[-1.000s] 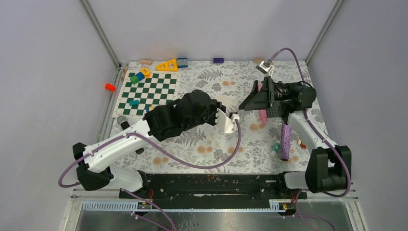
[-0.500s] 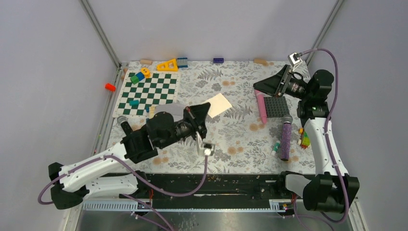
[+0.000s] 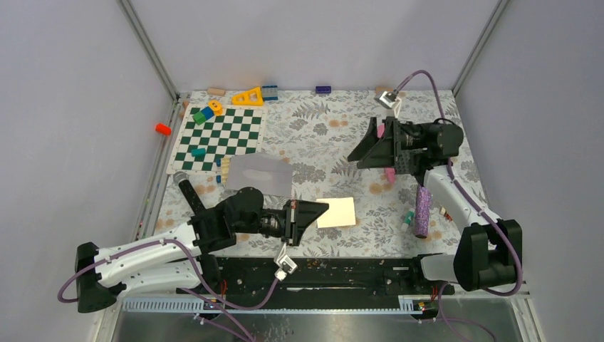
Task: Place the letter into the envelope and seal it
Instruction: Fold the letter.
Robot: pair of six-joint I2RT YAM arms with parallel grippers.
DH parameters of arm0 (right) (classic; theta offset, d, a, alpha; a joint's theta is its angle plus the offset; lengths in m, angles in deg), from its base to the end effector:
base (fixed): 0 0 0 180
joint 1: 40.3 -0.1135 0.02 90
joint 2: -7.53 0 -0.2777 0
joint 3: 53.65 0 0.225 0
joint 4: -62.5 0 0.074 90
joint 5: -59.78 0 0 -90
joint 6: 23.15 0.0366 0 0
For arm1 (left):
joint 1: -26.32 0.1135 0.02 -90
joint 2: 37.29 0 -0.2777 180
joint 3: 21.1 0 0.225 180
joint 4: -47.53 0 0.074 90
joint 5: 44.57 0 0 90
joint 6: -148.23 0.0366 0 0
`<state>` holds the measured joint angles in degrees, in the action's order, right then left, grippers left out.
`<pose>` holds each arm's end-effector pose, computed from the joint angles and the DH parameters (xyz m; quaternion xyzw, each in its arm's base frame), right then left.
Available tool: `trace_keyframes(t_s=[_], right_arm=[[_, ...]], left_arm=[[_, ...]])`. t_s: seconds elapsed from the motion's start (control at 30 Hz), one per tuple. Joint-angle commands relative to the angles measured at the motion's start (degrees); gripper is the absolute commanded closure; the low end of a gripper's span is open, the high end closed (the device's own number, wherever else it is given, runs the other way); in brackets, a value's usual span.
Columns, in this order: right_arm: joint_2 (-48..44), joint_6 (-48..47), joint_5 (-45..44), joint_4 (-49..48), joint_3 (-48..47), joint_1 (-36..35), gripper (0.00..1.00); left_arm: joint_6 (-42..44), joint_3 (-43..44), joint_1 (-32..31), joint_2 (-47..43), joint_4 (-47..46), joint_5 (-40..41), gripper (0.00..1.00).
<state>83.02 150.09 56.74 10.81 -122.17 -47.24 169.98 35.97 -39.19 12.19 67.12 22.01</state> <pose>0.2216 0.0638 0.4085 -0.3269 0.6120 0.6613 0.2852 0.0563 -0.1588 0.3320 0.7638 -0.1095 0.0969 0.6287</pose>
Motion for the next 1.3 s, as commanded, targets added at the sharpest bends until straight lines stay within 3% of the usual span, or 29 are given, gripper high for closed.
trace_keyframes(t_s=[0.0,0.37,0.8,0.97,1.1,1.27], right_arm=[[-0.02,9.40,5.86,-17.22,1.63,-5.53,0.02],[-2.91,5.88,5.85,-16.69,13.28,-12.93,0.09],[-6.30,3.90,5.94,-16.74,18.79,-19.03,0.26],[-5.68,4.10,5.94,-16.84,19.40,-21.01,0.41],[-5.08,4.56,5.94,-16.93,19.38,-21.98,0.59],[-5.41,4.58,5.94,-16.96,19.73,-22.59,0.95]], left_arm=[[6.98,-1.38,-0.31,-1.09,-2.01,-7.66,1.00],[10.83,-4.15,-0.31,-3.07,-2.01,-9.30,1.00],[11.13,-4.49,-0.31,-2.33,-2.99,-9.72,1.00],[11.33,-4.40,-0.31,-1.67,-3.59,-9.83,1.00],[11.89,-4.36,-0.31,-1.37,-3.59,-10.27,1.00],[11.60,-4.07,-0.31,-0.80,-3.92,-10.07,0.99]])
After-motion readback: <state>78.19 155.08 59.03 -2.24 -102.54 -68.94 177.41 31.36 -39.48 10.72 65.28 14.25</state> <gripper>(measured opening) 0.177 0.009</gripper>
